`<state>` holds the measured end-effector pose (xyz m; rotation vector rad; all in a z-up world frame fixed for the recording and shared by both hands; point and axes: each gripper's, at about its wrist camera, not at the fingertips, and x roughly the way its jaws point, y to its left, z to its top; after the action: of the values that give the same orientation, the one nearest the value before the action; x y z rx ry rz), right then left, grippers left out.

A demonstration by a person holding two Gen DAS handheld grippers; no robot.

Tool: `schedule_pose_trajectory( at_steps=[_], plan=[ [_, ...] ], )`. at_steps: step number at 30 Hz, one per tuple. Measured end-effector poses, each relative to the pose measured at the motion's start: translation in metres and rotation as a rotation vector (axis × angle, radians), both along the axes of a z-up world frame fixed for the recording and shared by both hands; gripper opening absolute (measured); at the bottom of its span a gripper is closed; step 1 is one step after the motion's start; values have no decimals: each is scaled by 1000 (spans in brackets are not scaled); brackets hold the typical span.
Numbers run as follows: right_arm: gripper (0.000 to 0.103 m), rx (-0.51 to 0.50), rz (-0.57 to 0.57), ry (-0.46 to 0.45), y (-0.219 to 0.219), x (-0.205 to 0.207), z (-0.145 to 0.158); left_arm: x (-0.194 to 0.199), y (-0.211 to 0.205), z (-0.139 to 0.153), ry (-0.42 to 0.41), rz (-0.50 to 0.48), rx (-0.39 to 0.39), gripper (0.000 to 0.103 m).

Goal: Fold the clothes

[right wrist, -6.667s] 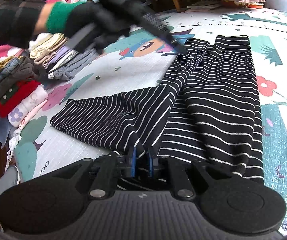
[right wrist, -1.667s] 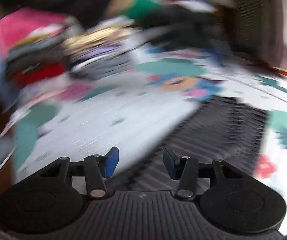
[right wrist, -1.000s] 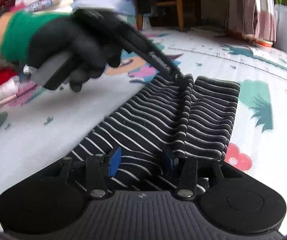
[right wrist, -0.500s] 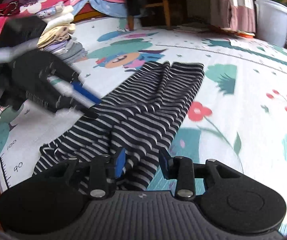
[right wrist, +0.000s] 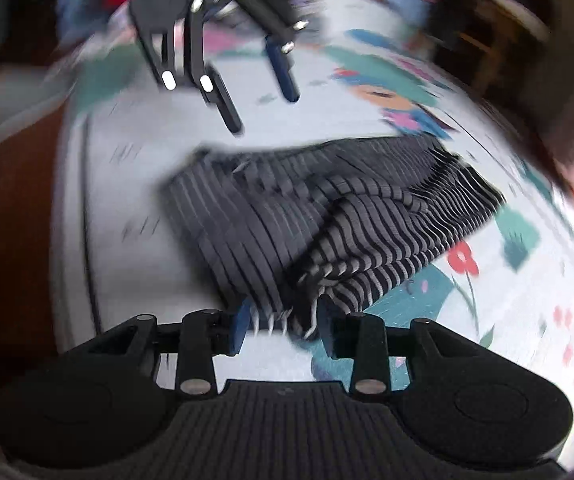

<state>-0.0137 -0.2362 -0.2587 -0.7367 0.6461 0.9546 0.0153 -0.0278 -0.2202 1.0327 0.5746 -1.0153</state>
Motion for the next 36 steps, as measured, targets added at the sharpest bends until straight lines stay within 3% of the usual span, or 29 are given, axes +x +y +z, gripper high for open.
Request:
schedule_pose_trajectory(
  at_steps=[5,12,17,19,21,30,34,36],
  plan=[
    [38,-147,144,-115,4,-16,-7,-44,21,-30,-133,-195,96,52],
    [38,-149,289,-102,23,-33,-18,-57,19,-40,-149,-256,37,52],
    [36,-73,202,10,27,-14,-18,-56,15,-42,-160,-303,42,52],
    [12,-52,148,39,25,-7,-16,-56,13,-43,-165,-322,44,52],
    [5,1,98,82,21,0,-10,-55,11,-44,-169,-340,47,51],
    [5,226,-103,198,-7,37,14,-53,3,-48,-193,-423,59,51],
    [5,264,-126,222,-13,43,16,-56,1,-50,-223,-432,79,51],
    [5,279,-126,235,-15,45,16,-55,-3,-50,-213,-411,88,36]
  ],
)
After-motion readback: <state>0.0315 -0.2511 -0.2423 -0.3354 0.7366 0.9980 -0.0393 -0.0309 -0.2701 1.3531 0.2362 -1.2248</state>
